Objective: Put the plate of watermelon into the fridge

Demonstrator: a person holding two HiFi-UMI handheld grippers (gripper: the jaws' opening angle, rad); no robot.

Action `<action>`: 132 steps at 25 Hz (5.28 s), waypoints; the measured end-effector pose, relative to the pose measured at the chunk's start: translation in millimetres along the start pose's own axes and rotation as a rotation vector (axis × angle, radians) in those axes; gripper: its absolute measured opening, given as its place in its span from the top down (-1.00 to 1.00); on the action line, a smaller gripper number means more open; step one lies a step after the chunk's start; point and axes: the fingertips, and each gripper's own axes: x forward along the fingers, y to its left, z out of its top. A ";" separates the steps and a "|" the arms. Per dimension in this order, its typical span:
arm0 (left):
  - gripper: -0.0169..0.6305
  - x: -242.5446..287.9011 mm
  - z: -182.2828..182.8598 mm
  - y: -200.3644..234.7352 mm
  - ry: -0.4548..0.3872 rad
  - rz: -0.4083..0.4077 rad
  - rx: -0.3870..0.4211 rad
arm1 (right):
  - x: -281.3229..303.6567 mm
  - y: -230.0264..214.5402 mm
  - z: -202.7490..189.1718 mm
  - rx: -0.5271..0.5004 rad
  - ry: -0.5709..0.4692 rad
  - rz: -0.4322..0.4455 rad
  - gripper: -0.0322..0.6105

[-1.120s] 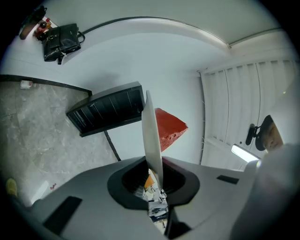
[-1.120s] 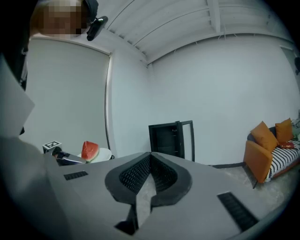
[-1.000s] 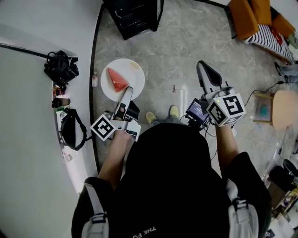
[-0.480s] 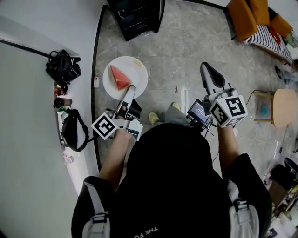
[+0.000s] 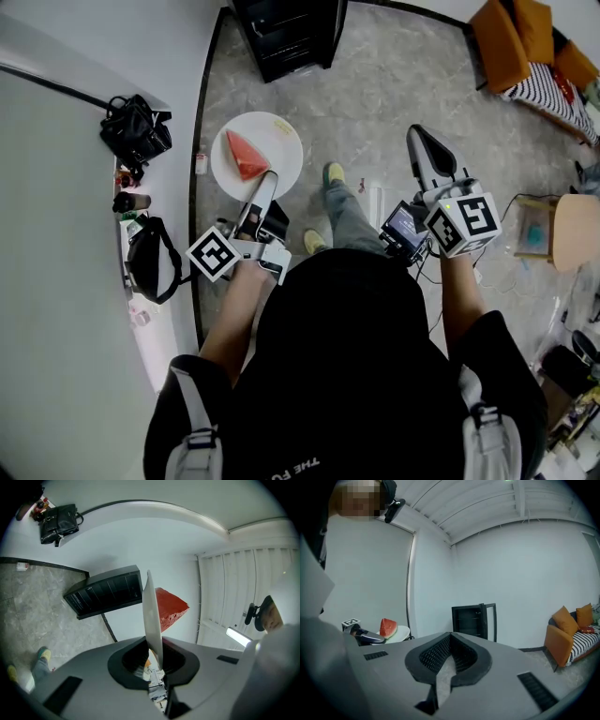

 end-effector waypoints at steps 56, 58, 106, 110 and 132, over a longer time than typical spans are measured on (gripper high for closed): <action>0.81 271.8 120.2 44.7 -0.057 0.071 0.017 | 246.3 -202.6 48.4 0.060 0.017 0.104 0.86; 0.81 273.0 119.2 44.3 -0.054 0.071 0.021 | 246.3 -202.0 46.5 0.050 0.026 0.110 0.86; 0.81 352.1 232.3 92.4 -0.042 0.050 -0.020 | 400.4 -200.1 66.7 0.011 0.069 0.148 0.86; 0.81 359.5 239.4 93.3 -0.033 0.045 -0.015 | 409.6 -201.2 73.1 0.011 0.060 0.147 0.86; 0.81 417.4 292.4 111.4 0.058 0.024 -0.065 | 485.4 -207.0 94.3 0.017 0.086 0.101 0.86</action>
